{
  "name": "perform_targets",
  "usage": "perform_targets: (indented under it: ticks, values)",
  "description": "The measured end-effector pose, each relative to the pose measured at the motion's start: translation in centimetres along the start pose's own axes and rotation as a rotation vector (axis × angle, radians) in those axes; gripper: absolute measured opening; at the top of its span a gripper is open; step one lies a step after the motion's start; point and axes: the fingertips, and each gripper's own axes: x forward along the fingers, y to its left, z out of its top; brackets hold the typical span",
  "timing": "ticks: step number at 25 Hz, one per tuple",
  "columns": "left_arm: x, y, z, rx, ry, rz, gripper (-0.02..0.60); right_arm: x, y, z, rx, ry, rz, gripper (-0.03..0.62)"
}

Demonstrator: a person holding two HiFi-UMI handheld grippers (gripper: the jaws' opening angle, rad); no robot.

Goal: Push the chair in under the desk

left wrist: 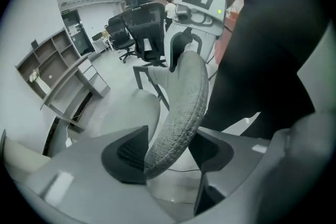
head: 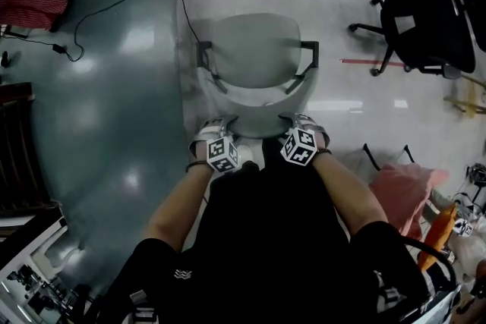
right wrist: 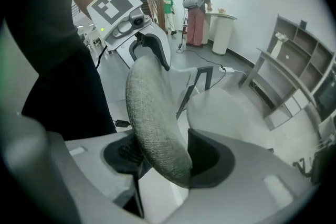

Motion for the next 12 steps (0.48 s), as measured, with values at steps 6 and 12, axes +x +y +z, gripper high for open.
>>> perform_targets:
  ticks: [6, 12]
  values:
    - [1.4, 0.4, -0.3, 0.039, 0.052, -0.043, 0.242, 0.3, -0.4, -0.2, -0.013, 0.029, -0.003, 0.225]
    - [1.7, 0.5, -0.2, 0.02, 0.092, -0.078, 0.225, 0.2, -0.7, -0.3, -0.018, 0.035, 0.007, 0.218]
